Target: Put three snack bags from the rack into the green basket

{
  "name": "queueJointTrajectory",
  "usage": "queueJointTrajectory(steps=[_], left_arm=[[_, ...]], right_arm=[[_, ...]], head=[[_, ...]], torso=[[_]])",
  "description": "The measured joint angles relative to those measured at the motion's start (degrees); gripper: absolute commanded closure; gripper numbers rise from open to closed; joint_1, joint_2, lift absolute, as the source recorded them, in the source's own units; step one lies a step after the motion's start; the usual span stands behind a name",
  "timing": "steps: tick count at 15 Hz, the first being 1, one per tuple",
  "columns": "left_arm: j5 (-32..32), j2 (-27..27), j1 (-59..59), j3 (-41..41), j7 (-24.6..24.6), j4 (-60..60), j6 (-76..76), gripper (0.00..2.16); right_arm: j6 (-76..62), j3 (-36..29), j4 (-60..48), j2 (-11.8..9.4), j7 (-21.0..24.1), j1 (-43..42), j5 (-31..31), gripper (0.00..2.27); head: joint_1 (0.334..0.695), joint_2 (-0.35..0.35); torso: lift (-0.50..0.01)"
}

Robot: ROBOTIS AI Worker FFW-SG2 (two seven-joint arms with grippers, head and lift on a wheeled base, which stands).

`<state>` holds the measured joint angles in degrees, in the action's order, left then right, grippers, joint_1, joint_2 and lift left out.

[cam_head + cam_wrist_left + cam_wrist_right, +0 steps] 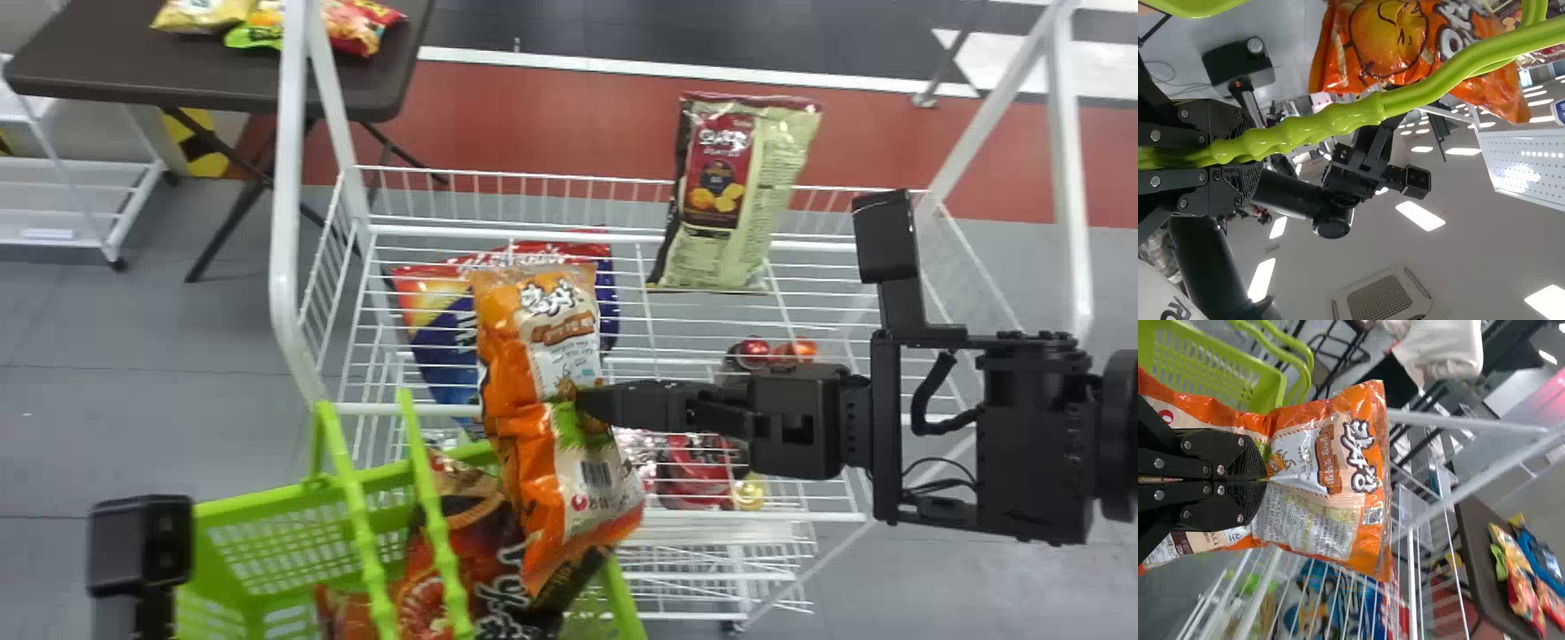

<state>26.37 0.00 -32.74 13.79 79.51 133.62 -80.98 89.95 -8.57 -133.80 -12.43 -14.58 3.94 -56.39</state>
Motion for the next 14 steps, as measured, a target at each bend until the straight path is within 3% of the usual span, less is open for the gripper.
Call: queueJointTrajectory(steps=[7, 14], left_arm=[[3.8, 0.0, 0.3, -1.5, 0.3, -0.3, 0.0, 2.15], [5.4, 0.0, 1.2, -1.0, -1.1, -1.7, 0.1, 2.15]], right_arm=[[0.0, 6.2, 2.7, 0.7, -0.9, 2.1, 0.5, 2.25], [0.0, 8.2, 0.6, -2.0, -1.0, 4.5, 0.2, 2.24]], head=[[0.695, 0.055], [0.695, 0.066]], torso=[[0.0], [0.0]])
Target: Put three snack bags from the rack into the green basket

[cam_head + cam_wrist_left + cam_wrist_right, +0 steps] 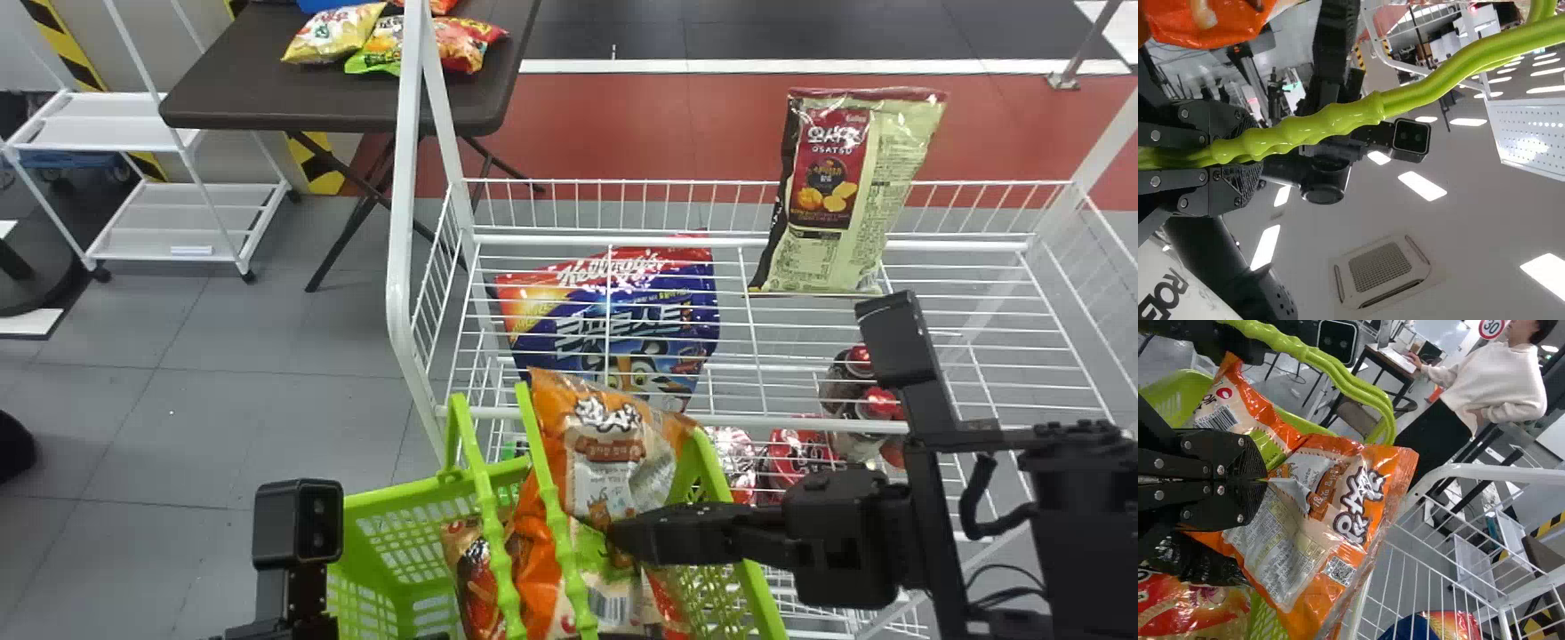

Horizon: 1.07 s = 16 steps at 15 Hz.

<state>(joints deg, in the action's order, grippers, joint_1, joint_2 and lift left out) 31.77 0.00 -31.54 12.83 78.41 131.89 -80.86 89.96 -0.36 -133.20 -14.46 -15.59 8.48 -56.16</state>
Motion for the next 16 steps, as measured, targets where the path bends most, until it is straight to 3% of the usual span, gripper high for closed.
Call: queueJointTrajectory(steps=[1, 3, 4, 5, 6, 11, 16], left_arm=[[0.1, 0.0, 0.2, 0.2, -0.1, -0.4, 0.0, 2.15], [0.5, 0.0, 0.5, 0.6, -0.1, -0.8, 0.1, 2.15], [0.8, 0.0, 0.6, 0.8, -0.1, -0.8, 0.1, 2.15], [1.1, 0.0, 0.6, 1.0, 0.0, -0.8, 0.1, 2.15], [1.3, 0.0, 0.6, 1.1, 0.0, -0.8, 0.0, 2.15], [1.5, 0.0, 0.6, 1.3, 0.3, -1.0, 0.0, 2.15], [1.5, 0.0, 0.3, 1.8, 0.6, -1.1, 0.0, 2.15]], right_arm=[[0.0, 0.3, -0.4, -0.6, 0.0, 0.3, 0.0, 2.23], [0.0, 0.6, -1.7, -2.2, -0.1, 1.1, 0.0, 1.75], [0.0, 0.7, -2.1, -3.0, -0.5, 1.4, 0.0, 1.12], [0.0, 0.9, -2.3, -3.6, -0.7, 1.7, 0.1, 0.25], [0.0, 1.3, -2.3, -4.2, -0.8, 1.9, 0.2, 0.0], [0.0, -0.1, -1.8, -4.6, -5.9, 2.9, 0.0, 0.05], [0.0, -9.7, -1.1, -3.5, -7.5, 2.0, -4.2, 0.05]], head=[[0.695, 0.067], [0.695, 0.063], [0.695, 0.061], [0.695, 0.058], [0.695, 0.056], [0.695, 0.06], [0.695, -0.023]], torso=[[0.0], [0.0], [0.0], [0.0], [0.0], [0.0], [0.0]])
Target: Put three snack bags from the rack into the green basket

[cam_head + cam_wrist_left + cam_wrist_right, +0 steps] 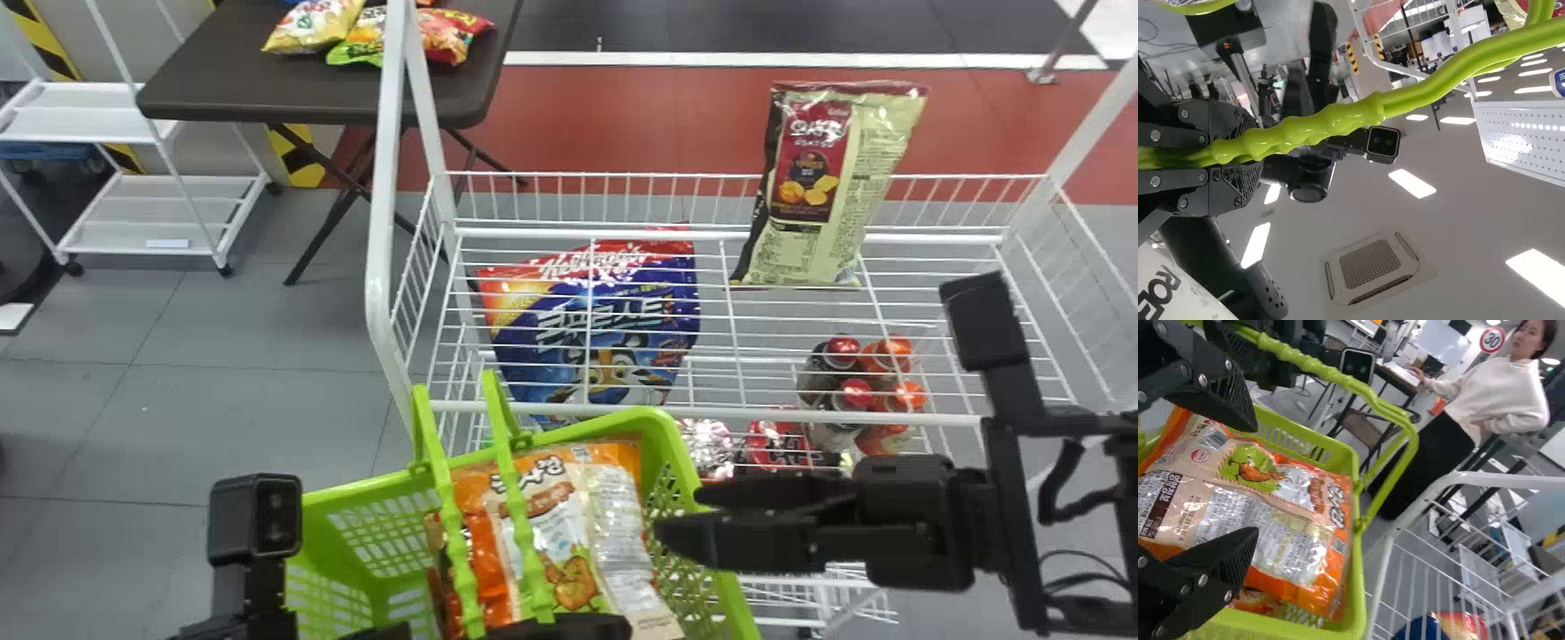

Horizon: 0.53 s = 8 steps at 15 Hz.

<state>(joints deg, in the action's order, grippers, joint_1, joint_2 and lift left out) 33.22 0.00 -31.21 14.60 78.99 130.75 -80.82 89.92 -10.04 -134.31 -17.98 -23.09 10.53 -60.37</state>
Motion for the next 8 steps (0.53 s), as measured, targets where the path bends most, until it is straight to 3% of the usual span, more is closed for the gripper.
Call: queueJointTrajectory(steps=[2, 6, 8], left_arm=[[0.0, 0.0, -0.1, 0.1, 0.1, 0.0, 0.0, 2.15], [0.0, 0.0, -0.2, 0.3, 0.3, -0.4, 0.1, 2.15], [0.1, 0.0, -0.3, 0.4, 0.4, -0.4, 0.2, 2.15]], right_arm=[[-4.5, -1.7, 1.7, 0.2, -0.4, 0.1, 5.0, 0.05], [-28.2, 2.1, 7.1, 1.6, 1.9, 2.2, 26.5, 0.02], [-43.0, 4.7, 10.9, 2.4, 5.3, 3.4, 35.4, 0.02]], head=[[0.695, -0.071], [0.695, -0.184], [0.695, -0.222]], torso=[[0.0], [0.0], [0.0]])
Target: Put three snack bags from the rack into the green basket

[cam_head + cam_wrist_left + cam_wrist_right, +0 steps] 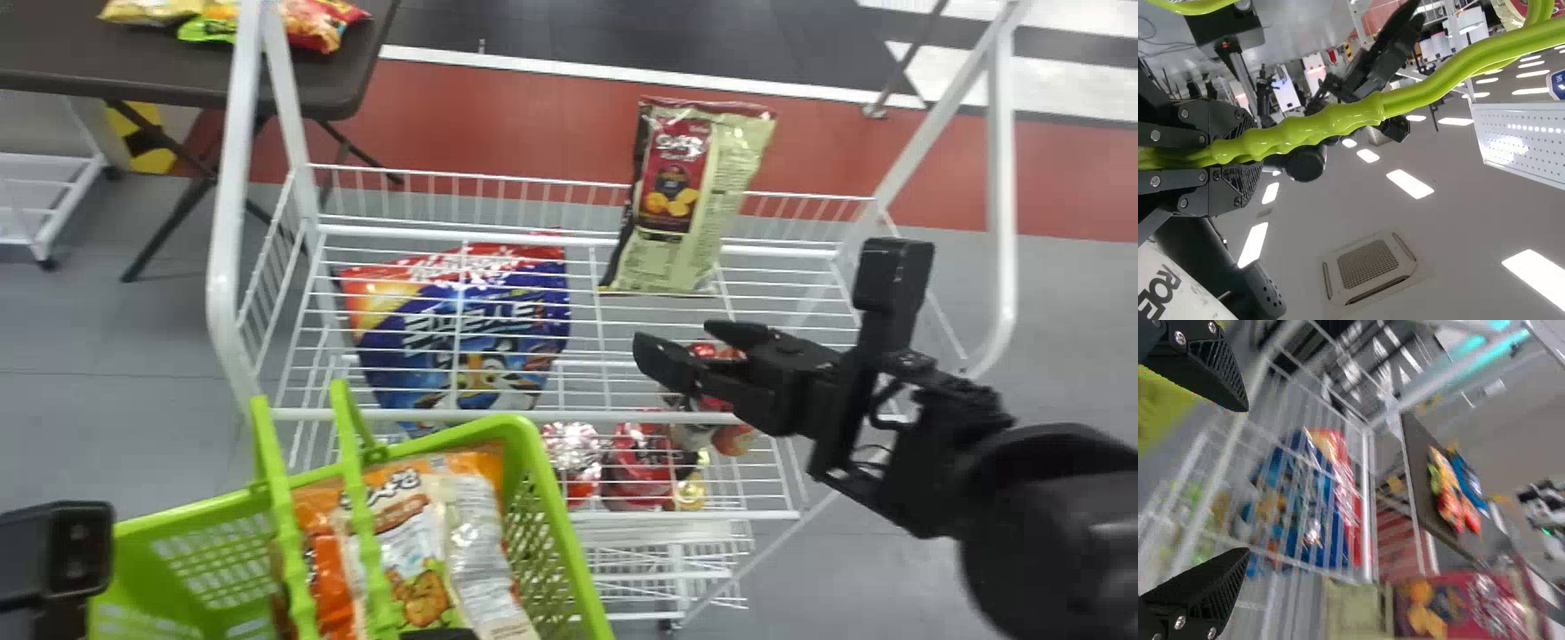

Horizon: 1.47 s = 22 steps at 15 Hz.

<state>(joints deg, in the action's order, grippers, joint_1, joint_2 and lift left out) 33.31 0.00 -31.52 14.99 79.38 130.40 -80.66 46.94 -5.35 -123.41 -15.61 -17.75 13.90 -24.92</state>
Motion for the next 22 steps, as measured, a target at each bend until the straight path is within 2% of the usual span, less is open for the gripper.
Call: queueJointTrajectory(steps=[1, 3, 8, 15, 22], left_arm=[[0.1, 0.0, -0.1, 0.1, 0.1, 0.0, 0.0, 2.15], [0.1, 0.0, -0.1, 0.2, 0.1, 0.0, 0.0, 2.15], [0.2, 0.0, -0.2, 0.9, 0.3, -0.2, 0.0, 2.15], [0.2, 0.0, 0.0, 1.0, 0.7, -1.2, 0.2, 2.15], [0.2, 0.0, -0.2, 0.9, 0.7, -1.2, 0.2, 2.15]], right_arm=[[-8.5, 1.6, 2.1, 0.5, 2.0, 0.9, 4.4, 0.02], [-20.0, 3.5, 6.0, 1.4, 3.7, 2.5, 9.4, 0.02], [-41.2, 3.9, 13.2, 4.4, 3.7, 8.8, 15.1, 0.04], [-47.5, 1.9, 15.4, 6.9, 3.1, 13.8, 15.4, 0.04], [-49.9, 1.4, 16.9, 7.2, 2.0, 14.7, 13.9, 0.05]], head=[[0.695, -0.236], [0.695, -0.247], [0.695, -0.263], [0.695, -0.3], [0.695, -0.312]], torso=[[0.0], [0.0], [0.0], [0.0], [0.0]])
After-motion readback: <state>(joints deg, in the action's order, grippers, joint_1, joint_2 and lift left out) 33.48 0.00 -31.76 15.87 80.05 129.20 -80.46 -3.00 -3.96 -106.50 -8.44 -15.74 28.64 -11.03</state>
